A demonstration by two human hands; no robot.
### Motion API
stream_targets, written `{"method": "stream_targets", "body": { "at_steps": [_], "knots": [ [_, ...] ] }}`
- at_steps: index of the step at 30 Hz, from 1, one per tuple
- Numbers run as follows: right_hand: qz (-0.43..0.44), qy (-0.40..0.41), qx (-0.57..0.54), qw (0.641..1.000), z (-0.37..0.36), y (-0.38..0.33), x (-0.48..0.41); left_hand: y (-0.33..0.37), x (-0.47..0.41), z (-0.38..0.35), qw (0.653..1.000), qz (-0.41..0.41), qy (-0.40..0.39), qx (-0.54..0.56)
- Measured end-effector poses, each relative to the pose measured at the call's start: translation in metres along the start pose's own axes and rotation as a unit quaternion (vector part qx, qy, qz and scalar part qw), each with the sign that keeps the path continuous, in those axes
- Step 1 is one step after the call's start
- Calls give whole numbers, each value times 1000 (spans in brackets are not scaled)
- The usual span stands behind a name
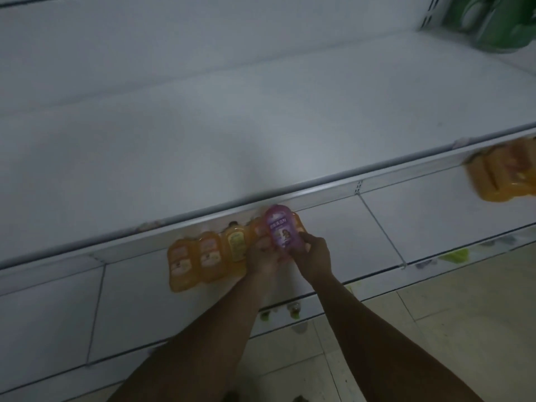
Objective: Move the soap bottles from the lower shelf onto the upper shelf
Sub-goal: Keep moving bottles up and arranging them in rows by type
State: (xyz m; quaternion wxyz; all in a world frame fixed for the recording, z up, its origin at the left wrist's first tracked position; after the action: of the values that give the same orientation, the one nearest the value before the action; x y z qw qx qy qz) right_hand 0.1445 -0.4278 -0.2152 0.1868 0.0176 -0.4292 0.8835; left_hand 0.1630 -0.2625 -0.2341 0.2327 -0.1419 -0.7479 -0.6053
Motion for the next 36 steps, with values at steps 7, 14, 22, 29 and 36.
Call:
{"method": "stream_targets", "body": {
  "at_steps": [7, 14, 22, 29, 36],
  "knots": [
    [100, -2, -56, 993, 4, -42, 110, 30, 119, 70, 996, -91, 19, 16],
    [224, -78, -79, 968, -21, -126, 226, 70, 250, 183, 979, -195, 61, 17],
    [296, -222, -124, 921, -100, -292, 340, 152, 365, 348, 921, -347, 170, 53],
    [366, -322, -138, 862, -201, -436, 473, 199, 474, 520, 874, -406, 259, 61],
    [441, -366, -141, 807, -282, -535, 580, 232, 558, 646, 826, -456, 327, 51]
  ]
}}
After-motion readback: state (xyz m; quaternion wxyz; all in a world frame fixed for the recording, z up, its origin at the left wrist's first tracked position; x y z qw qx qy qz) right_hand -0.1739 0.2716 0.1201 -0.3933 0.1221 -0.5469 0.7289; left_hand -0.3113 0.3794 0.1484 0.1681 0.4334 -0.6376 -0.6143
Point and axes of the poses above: each hand's wrist, its own x-axis away from the middle knuckle, its own z-axis out of the back of the hand, y = z × x, the point moved 9 cm from there along -x, towards the middle knuckle, and after that the axes turned 13 degrees about x, right-handed, at the moved point
